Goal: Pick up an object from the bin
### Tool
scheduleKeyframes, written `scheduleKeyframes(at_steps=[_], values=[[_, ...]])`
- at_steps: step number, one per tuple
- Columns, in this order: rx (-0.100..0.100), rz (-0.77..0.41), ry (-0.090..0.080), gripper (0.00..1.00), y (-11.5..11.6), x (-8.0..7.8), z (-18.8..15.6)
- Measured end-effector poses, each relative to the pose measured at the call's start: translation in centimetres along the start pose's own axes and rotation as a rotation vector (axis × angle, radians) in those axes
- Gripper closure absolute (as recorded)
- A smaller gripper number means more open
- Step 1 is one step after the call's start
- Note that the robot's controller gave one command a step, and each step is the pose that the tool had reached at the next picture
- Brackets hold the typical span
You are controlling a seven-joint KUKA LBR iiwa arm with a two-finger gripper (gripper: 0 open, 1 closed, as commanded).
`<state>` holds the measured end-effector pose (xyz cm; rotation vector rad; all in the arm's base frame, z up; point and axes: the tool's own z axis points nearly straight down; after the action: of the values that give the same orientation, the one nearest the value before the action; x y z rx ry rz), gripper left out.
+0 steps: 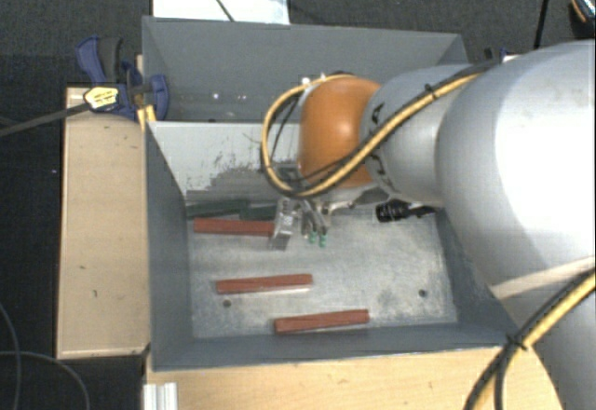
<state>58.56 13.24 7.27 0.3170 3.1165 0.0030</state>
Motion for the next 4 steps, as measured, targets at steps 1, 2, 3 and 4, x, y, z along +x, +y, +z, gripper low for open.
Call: scheduleKeyframes(at_steps=[1,2,3,4], values=[[0.003,-0.002,0.012,0.00,0.0,0.4,0.3],[0.002,-0.002,0.007,1.00,0.0,0.2,0.1],[-0.001,-0.202,-0.001,1.00,-1.1,1.7,-13.3],[0.001,-0.203,0.006,0.00,-1.1,1.9,-12.9]])
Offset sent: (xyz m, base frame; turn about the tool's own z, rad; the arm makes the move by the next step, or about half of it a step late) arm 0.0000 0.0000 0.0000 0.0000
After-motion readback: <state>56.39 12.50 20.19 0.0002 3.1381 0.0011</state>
